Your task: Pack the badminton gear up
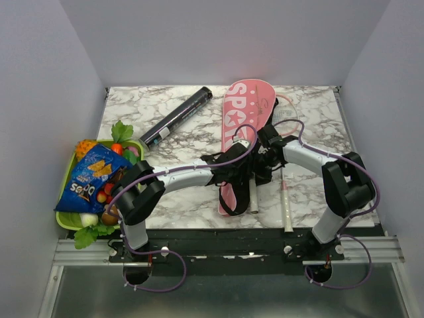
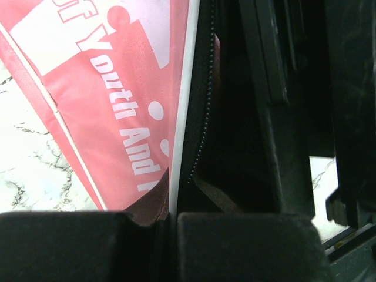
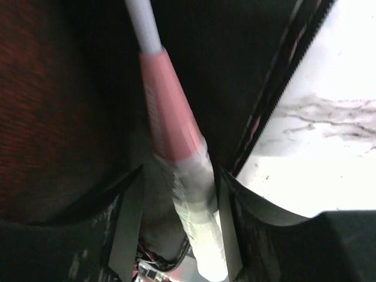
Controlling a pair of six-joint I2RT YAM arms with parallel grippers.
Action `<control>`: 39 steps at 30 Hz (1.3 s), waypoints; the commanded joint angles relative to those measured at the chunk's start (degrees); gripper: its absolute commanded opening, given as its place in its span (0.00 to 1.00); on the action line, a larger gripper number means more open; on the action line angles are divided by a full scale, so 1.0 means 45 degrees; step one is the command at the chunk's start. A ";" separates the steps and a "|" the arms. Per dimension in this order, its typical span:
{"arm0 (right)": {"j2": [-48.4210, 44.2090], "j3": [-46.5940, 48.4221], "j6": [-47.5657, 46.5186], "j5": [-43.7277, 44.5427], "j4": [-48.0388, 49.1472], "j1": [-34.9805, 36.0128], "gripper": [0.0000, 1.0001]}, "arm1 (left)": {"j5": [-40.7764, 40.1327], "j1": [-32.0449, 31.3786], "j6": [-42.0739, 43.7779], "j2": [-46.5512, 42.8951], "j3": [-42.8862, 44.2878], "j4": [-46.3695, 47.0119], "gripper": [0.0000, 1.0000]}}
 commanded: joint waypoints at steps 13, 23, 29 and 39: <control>-0.2083 -0.1751 -0.0108 0.0972 0.1471 -0.0084 0.61 | 0.0626 -0.0247 -0.0013 -0.0390 -0.0130 0.0679 0.34; -0.2786 -0.3080 -0.0088 0.1263 0.1785 -0.0064 0.60 | 0.0489 -0.0247 0.0084 -0.0215 0.0398 0.0503 0.34; -0.3995 -0.3803 -0.0030 0.1635 0.1472 -0.0084 0.60 | 0.0294 -0.0247 0.0065 -0.0175 0.0496 0.0366 0.34; -0.4819 -0.5129 0.0243 0.1130 0.1860 -0.0084 0.59 | 0.0137 -0.0247 -0.0150 -0.0097 0.0418 0.0561 0.34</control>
